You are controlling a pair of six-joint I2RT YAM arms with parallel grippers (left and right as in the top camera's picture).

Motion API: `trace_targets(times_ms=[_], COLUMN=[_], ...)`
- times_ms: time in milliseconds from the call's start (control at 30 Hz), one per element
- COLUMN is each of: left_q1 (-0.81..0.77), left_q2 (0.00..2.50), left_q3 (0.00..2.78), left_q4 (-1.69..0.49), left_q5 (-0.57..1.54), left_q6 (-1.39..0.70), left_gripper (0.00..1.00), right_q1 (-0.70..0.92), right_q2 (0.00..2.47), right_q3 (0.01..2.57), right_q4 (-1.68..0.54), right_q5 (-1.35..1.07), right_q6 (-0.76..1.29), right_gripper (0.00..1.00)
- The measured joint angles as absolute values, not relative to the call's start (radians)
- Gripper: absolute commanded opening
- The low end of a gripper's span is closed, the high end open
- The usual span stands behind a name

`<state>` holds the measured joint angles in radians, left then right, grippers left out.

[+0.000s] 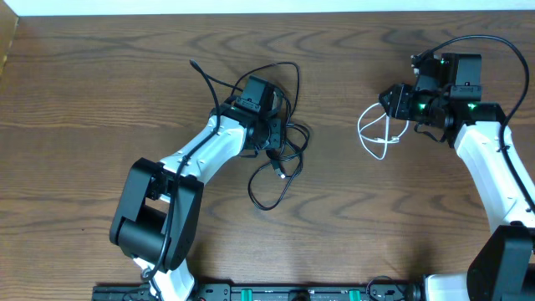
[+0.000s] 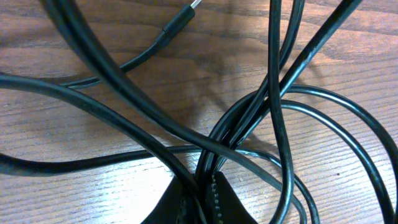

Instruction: Untangle cables

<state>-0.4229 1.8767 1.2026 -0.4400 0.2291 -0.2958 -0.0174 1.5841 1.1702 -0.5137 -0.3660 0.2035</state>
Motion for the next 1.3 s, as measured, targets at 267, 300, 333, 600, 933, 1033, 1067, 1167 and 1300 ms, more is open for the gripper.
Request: trace_targets(times_ms=[267,300,333,600,933,1033,1067,1167,1300], left_q1=[-0.423,-0.423,-0.423,-0.423,-0.423,-0.423,-0.423,-0.423,-0.423], left_q2=[1.877,1.877,1.877,1.877,1.877,1.877,1.877,1.877,1.877], left_q3=[1.203,1.203,1.203,1.203,1.203,1.203,1.203,1.203,1.203], left_q4=[-0.44,-0.44,-0.44,-0.44,-0.44,-0.44,-0.44,-0.44,-0.44], left_q5=[0.229,0.229,0.229,0.229,0.229,0.229,0.229,0.229,0.229], left_q6=[-0.295,-0.296,-0.296,-0.296,-0.295,-0.295,-0.295,-0.296,-0.295], left_gripper=[0.07,0.07,0.08,0.08,0.08,0.08,0.08,0.08,0.08], right_q1=[-0.017,-0.017,-0.017,-0.017,-0.012,0.003,0.009,0.039,0.073], right_q2=[1.593,1.595,1.597,1.597,1.597,1.597,1.597,1.597,1.597], right_q3=[1.17,1.17,1.17,1.17,1.17,1.17,1.17,1.17,1.165], right_q4=[-0.565,-0.573,-0.582,-0.618,-0.636,-0.664,-0.676,-0.701,-0.715], right_q5=[-0.366,-0.366,-0.366,-0.339,-0.323,-0.31,-0.301,-0.266,-0.225], right_q6=[0.197,0.195,0.192,0.176,0.117,0.093,0.087,0.077,0.07], right_gripper=[0.68,0.7,0.71,0.74,0.75,0.75,0.75,0.75,0.75])
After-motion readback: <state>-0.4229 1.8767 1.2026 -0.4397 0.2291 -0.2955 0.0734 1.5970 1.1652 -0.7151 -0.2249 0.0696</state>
